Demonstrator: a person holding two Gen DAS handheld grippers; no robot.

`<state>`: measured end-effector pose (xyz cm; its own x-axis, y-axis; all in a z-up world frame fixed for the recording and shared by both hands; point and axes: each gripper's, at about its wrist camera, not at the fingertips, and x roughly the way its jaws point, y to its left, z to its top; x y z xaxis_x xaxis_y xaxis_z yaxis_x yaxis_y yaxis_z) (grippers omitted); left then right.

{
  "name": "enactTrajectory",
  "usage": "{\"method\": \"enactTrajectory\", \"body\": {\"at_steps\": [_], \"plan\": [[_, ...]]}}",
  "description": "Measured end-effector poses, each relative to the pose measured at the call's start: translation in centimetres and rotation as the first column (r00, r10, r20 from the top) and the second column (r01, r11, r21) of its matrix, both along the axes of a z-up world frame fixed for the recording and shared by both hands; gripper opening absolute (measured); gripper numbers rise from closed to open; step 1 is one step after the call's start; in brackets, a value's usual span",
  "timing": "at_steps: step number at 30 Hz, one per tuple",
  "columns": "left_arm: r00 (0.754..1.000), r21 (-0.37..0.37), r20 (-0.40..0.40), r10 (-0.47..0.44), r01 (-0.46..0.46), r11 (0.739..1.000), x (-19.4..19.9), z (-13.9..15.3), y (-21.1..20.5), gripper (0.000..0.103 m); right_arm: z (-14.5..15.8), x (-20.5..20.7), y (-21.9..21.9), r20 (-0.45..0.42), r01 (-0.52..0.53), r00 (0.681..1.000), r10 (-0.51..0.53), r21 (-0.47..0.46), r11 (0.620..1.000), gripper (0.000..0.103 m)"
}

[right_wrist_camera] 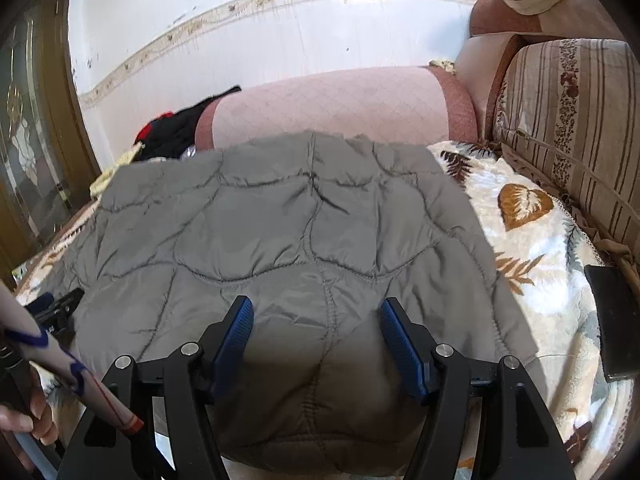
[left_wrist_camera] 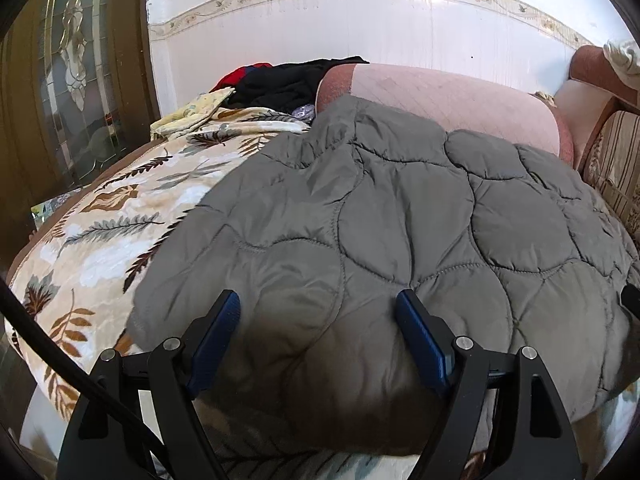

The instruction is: Fold large clothes

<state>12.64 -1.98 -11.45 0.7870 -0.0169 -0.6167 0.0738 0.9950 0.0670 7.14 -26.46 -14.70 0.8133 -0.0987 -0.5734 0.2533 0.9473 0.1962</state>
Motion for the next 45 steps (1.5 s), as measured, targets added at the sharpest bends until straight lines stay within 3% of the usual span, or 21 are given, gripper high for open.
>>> {"method": "enactTrajectory", "body": {"at_steps": [6, 13, 34, 45], "plan": [[0.999, -0.024, -0.026, 0.018, -0.019, 1.000, 0.0, 0.2, 0.7, 0.079, 0.7, -0.5, 0.2, 0.035, -0.016, 0.999, 0.016, 0.004, 1.000, 0.071], [1.000, -0.005, -0.022, 0.016, -0.017, 1.000, 0.3, -0.5, 0.4, 0.079, 0.1, 0.3, 1.5, -0.007, -0.069, 0.998, 0.069, -0.020, 0.997, 0.071], [1.000, 0.006, -0.013, 0.006, -0.006, 1.000, 0.7, -0.9, 0.0, 0.080, -0.8, 0.8, 1.7, -0.042, -0.067, 0.997, 0.066, -0.030, 0.997, 0.074], [1.000, 0.001, -0.012, 0.008, -0.008, 1.000, 0.5, -0.8, 0.0, 0.080, 0.9, -1.0, 0.6, 0.034, -0.005, 0.999, 0.006, -0.028, 1.000, 0.075]]}}
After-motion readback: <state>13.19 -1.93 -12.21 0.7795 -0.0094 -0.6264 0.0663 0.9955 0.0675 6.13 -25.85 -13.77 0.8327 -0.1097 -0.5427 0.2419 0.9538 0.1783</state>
